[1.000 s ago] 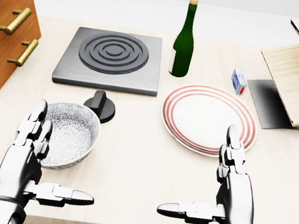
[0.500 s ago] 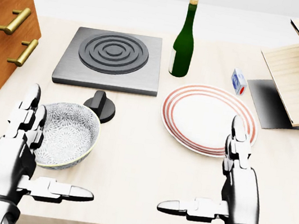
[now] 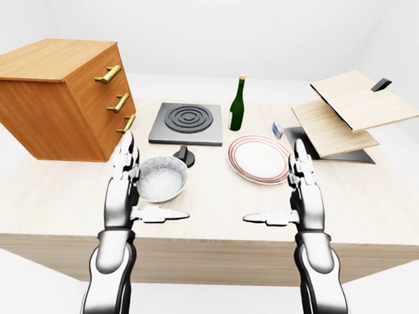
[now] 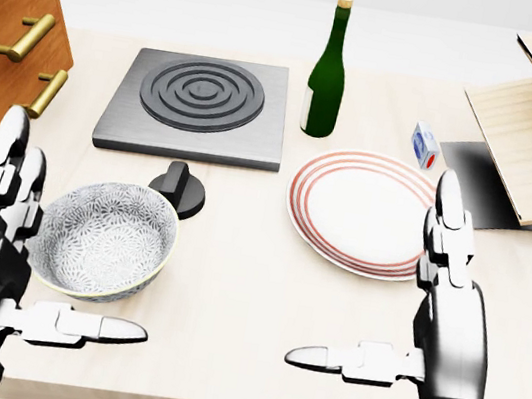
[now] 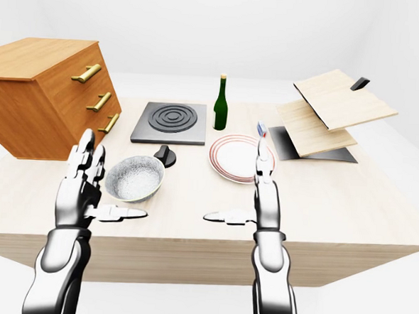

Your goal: Pick up the akita bowl and put it on the plate.

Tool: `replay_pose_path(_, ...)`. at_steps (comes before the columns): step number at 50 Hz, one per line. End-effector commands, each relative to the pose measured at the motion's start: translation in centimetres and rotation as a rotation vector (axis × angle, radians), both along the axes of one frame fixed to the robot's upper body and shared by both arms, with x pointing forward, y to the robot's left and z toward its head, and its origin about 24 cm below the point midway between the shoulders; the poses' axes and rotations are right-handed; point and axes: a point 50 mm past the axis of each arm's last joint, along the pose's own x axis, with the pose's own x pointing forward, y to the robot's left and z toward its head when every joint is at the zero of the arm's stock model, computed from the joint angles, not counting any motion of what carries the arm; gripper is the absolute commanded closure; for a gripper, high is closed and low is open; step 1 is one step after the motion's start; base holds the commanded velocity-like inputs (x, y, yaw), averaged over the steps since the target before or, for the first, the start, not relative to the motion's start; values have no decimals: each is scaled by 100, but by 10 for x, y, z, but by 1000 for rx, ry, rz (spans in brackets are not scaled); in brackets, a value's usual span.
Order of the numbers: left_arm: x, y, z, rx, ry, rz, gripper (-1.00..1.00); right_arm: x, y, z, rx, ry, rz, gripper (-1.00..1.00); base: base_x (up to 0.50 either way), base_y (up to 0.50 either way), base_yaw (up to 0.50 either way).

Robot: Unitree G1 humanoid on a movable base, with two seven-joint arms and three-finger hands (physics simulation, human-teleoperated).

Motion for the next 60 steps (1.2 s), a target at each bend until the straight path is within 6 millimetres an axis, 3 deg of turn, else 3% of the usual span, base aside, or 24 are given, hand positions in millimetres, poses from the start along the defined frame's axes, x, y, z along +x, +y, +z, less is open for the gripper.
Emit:
replay_pose_path(1,-7,11,15,15,-65,48,-100,-3,-1,8,-18,-36,-10,-100,0,0,0)
replay_pose_path(23,-21,41,29,43,-125,172,-100,-1,-3,5,-19,-20,-22,-100,0,0,0)
replay_pose_path(32,-38,68,36,1,-166,286,-100,1,-6,3,-12,-13,-36,-100,0,0,0)
replay_pose_path(38,-42,89,23,-50,-117,381,-100,0,-5,4,-13,-17,-36,-100,0,0,0)
replay_pose_path(43,-42,89,22,-51,-117,381,-100,0,-5,4,-13,-17,-36,-100,0,0,0)
replay_pose_path(44,-52,105,19,-79,-110,443,-100,0,-5,3,-14,-14,-38,-100,0,0,0)
replay_pose_path(55,-64,124,13,-120,-96,526,-100,0,-5,1,-16,-8,-40,-100,0,0,0)
replay_pose_path(60,-68,136,-1,-158,-45,580,-100,1,-6,0,-15,-1,-43,-100,0,0,0)
